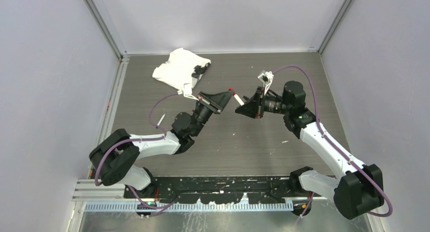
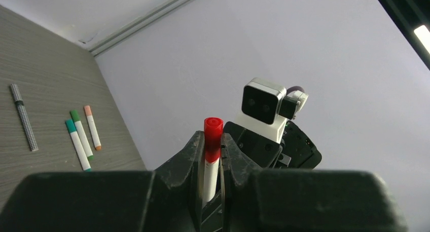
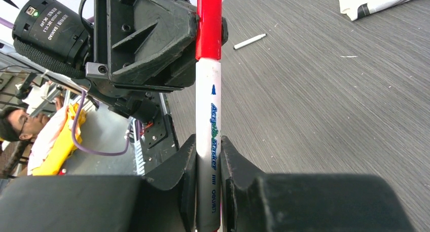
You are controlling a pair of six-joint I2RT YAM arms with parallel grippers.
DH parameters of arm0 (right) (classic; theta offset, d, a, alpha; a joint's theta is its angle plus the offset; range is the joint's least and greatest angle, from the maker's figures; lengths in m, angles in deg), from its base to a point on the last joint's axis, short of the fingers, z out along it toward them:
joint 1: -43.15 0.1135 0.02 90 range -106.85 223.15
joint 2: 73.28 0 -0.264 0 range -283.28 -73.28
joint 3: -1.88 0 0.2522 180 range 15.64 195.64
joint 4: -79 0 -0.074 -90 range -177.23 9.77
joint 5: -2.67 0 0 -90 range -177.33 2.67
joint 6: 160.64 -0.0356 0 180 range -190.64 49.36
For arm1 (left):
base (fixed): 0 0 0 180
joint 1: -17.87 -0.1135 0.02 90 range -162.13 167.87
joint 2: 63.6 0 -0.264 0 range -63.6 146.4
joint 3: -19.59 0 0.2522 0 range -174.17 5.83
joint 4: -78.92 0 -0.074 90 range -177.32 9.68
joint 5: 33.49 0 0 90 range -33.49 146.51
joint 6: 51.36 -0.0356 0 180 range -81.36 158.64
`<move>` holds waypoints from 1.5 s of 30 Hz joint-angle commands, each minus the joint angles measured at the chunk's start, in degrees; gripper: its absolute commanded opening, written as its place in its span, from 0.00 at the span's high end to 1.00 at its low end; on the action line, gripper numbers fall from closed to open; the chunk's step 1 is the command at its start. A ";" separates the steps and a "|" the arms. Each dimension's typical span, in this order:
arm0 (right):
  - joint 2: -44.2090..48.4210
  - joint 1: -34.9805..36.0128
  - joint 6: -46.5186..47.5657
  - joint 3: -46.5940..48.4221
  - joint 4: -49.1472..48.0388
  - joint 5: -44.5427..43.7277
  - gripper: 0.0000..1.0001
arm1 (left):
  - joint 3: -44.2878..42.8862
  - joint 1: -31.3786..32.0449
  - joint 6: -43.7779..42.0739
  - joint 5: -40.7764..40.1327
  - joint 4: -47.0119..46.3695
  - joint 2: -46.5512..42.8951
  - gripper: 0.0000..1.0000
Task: Insert the pens into the pen caps
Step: Insert the pen cap onto the pen, then press the pen cap onto the pen.
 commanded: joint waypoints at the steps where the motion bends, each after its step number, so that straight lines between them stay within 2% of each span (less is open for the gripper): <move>1: 0.77 0.33 -2.92 0.55 -7.38 1.03 0.99 | -1.05 0.51 -2.99 7.38 -1.90 -0.77 0.99; 6: 0.57 0.03 -4.41 0.06 -9.48 1.76 0.99 | -1.36 0.51 -2.80 13.11 -7.56 0.85 0.99; 12: 1.72 -0.01 -0.80 -0.84 -9.76 1.94 0.99 | -2.42 0.50 -1.54 18.08 -1.36 -0.60 0.99; 17: 1.94 -0.35 -0.56 -2.36 -13.32 3.13 0.99 | -1.36 0.51 -2.11 18.04 2.11 -2.49 0.99; 23: 1.38 -0.51 -2.69 -3.49 -17.27 4.48 0.99 | 0.52 0.51 -4.71 16.00 4.90 -6.67 0.92; 29: 0.41 -0.59 -5.76 -4.54 -21.42 5.95 0.99 | 0.82 0.46 -7.86 14.72 10.62 -11.49 0.80; 36: 0.42 -0.54 -6.38 -4.81 -22.64 6.78 0.99 | 2.81 0.42 -11.67 14.13 15.70 -17.33 0.58; 42: 0.54 -0.53 -6.53 -5.36 -24.75 8.87 0.99 | 3.87 -2.95 -16.42 14.73 24.82 -25.43 0.29; 45: 0.30 -0.51 -6.20 -5.57 -25.36 11.06 0.99 | 0.38 -6.01 -16.62 18.56 29.35 -26.72 0.24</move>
